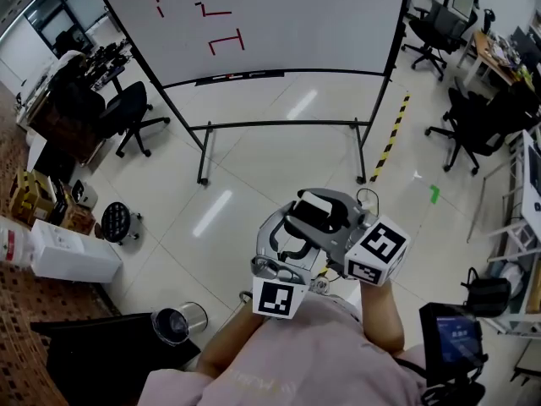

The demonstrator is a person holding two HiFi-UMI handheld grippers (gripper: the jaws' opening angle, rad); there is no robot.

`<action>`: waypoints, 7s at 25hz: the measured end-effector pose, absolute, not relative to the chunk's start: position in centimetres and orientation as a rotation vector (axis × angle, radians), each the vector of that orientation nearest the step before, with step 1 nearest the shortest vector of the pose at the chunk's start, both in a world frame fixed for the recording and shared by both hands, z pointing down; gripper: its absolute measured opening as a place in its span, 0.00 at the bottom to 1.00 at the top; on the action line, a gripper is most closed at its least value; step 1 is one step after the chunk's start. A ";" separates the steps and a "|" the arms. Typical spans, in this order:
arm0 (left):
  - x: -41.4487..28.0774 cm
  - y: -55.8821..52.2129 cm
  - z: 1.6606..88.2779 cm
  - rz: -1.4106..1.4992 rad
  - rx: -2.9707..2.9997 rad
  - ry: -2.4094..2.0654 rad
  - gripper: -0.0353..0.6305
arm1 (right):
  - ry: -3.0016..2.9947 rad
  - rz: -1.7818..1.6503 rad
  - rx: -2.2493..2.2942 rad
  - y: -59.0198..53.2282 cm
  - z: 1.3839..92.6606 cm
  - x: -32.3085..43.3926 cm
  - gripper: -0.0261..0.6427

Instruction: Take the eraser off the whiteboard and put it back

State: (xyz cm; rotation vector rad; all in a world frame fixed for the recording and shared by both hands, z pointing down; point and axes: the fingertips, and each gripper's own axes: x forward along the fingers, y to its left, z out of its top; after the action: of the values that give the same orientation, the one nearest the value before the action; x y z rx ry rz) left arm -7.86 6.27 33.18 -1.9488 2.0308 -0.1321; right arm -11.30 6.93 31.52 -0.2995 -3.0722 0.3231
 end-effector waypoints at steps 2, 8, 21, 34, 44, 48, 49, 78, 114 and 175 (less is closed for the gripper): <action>-7.6 6.2 33.0 -0.126 -1.948 2.022 0.46 | -3.080 0.304 -0.288 6.9 31.3 -11.0 0.32; -5.6 4.1 32.7 -0.095 -1.958 1.977 0.46 | -3.133 0.202 -0.239 4.7 30.8 -8.9 0.33; -14.4 -6.9 31.2 -0.149 -1.753 2.057 0.46 | -3.218 0.138 -0.129 -9.2 27.2 -9.8 0.37; -52.1 -35.8 18.3 0.037 -1.471 2.170 0.46 | -3.017 0.123 0.199 -30.9 34.0 -28.9 0.37; -63.0 -46.2 18.7 0.102 -1.408 2.201 0.46 | -2.858 0.145 0.222 -38.6 36.8 -37.9 0.37; -63.9 -47.6 20.3 0.039 -1.417 2.223 0.46 | -2.836 0.148 0.174 -39.2 37.6 -39.9 0.37; -64.2 -47.8 20.5 0.032 -1.413 2.222 0.46 | -2.830 0.149 0.164 -39.3 37.8 -40.3 0.37; -13.2 -21.6 34.4 -0.078 -2.264 1.593 0.40 | -3.097 -0.473 0.289 -17.8 29.7 -17.2 0.35; -4.3 -0.5 40.6 -0.092 -2.439 2.030 0.24 | -2.992 -0.289 -0.116 4.1 37.1 -10.7 0.33; -5.5 1.4 41.6 -0.048 -2.425 2.055 0.24 | -2.947 -0.291 -0.122 6.0 38.7 -11.6 0.31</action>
State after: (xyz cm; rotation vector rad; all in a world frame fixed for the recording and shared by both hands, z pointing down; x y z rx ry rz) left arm -5.45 1.37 41.59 -2.4246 2.0546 -0.0480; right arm -11.59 6.02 38.73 -0.1217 -2.9475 -0.2909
